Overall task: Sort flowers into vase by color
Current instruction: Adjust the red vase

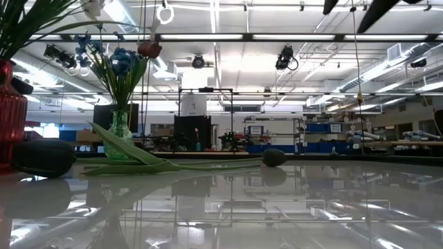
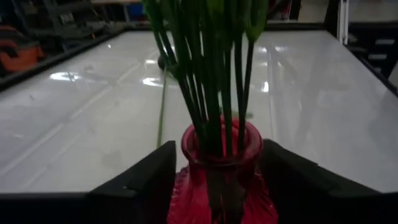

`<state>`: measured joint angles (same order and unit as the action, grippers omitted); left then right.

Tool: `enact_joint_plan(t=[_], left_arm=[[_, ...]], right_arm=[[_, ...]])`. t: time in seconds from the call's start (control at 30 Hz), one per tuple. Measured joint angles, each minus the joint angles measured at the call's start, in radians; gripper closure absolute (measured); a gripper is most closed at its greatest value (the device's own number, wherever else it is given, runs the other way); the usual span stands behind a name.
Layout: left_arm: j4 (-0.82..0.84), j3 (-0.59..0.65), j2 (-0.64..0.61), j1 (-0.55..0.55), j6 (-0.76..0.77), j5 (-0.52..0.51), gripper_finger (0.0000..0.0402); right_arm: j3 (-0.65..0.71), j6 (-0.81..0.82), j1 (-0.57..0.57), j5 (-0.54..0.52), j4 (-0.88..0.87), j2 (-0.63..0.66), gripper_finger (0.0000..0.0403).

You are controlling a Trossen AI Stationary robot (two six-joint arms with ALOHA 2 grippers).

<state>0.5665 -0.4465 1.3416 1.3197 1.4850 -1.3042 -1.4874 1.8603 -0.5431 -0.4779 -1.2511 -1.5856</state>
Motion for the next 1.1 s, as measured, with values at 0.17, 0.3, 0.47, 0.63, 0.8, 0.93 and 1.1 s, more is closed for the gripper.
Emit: enact_joint_plan(t=[0.17, 0.3, 0.47, 0.63, 0.8, 0.93, 1.1], left_arm=[[-0.001, -0.002, -0.028, 0.002, 0.001, 0.088, 0.0139], [0.005, -0.002, -0.095, 0.007, -0.014, 0.16, 0.0131], [0.017, -0.002, -0.223, 0.011, -0.111, 0.266, 0.013], [0.034, -0.001, -0.331, 0.011, -0.168, 0.359, 0.0129], [0.051, 0.0, -0.388, -0.001, -0.188, 0.342, 0.0129], [0.096, 0.0, -0.381, -0.032, -0.195, 0.306, 0.0129], [0.094, 0.0, -0.382, -0.046, -0.221, 0.302, 0.0129]], right_arm=[[0.05, 0.176, 0.016, 0.062, 0.046, 0.0, 0.0137], [0.089, 0.161, 0.041, 0.126, 0.115, 0.0, 0.0139], [0.145, 0.137, 0.084, 0.139, 0.238, 0.0, 0.0143], [0.212, 0.138, 0.139, 0.139, 0.375, 0.0, 0.0149], [0.26, 0.104, 0.186, 0.125, 0.517, 0.0, 0.0156], [0.267, 0.07, 0.205, 0.111, 0.572, 0.0, 0.0158], [0.267, 0.055, 0.207, 0.095, 0.582, 0.0, 0.0158]])
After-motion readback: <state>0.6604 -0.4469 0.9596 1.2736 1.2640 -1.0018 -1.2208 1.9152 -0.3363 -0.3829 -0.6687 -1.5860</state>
